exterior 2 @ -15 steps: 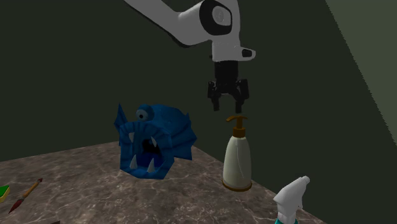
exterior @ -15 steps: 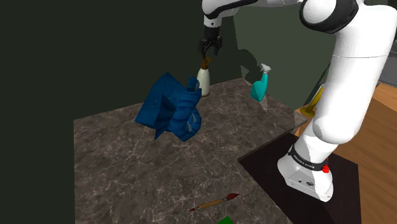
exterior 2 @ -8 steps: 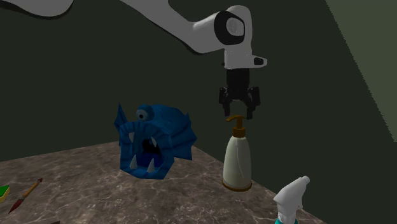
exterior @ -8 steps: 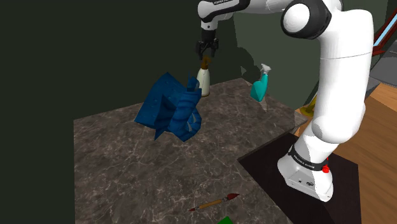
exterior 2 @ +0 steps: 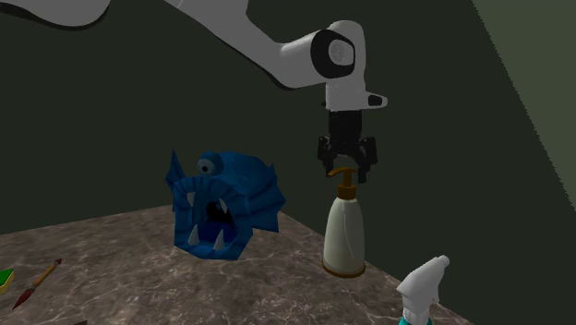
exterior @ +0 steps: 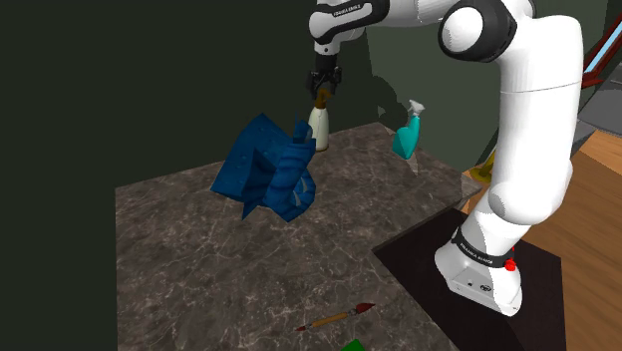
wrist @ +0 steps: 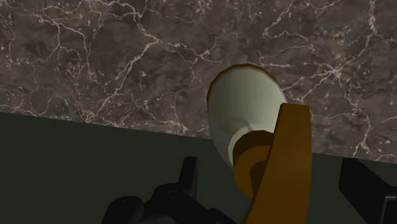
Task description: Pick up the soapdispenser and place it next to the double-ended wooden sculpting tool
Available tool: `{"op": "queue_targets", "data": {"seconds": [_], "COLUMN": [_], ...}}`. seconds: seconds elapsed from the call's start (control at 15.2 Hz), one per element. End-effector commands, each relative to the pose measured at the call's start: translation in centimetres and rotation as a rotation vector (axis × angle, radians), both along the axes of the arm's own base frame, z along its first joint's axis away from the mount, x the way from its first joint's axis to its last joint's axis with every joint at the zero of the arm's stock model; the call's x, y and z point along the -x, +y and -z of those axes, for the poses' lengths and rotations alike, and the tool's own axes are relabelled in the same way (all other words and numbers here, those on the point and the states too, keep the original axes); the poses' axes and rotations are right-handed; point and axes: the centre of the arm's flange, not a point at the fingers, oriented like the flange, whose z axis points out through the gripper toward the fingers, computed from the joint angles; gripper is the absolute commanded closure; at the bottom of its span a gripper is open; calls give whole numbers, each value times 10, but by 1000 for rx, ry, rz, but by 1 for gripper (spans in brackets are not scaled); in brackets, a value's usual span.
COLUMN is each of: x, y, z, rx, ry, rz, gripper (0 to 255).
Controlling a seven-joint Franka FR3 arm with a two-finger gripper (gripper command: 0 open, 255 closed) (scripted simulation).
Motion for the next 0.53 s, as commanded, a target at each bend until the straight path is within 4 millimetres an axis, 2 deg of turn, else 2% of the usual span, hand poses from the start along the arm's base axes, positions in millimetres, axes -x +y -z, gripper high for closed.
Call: {"op": "queue_targets", "data": {"seconds": [0.0, 0.13, 0.2, 0.46], "x": [0, 0, 0, 0], "y": [0, 0, 0, 0], "z": [0, 0, 0, 0], "rx": [0, 0, 0, 0], "ry": [0, 0, 0, 0], "rz": [0, 0, 0, 0], "gripper": [0, 0, 255, 255]}}
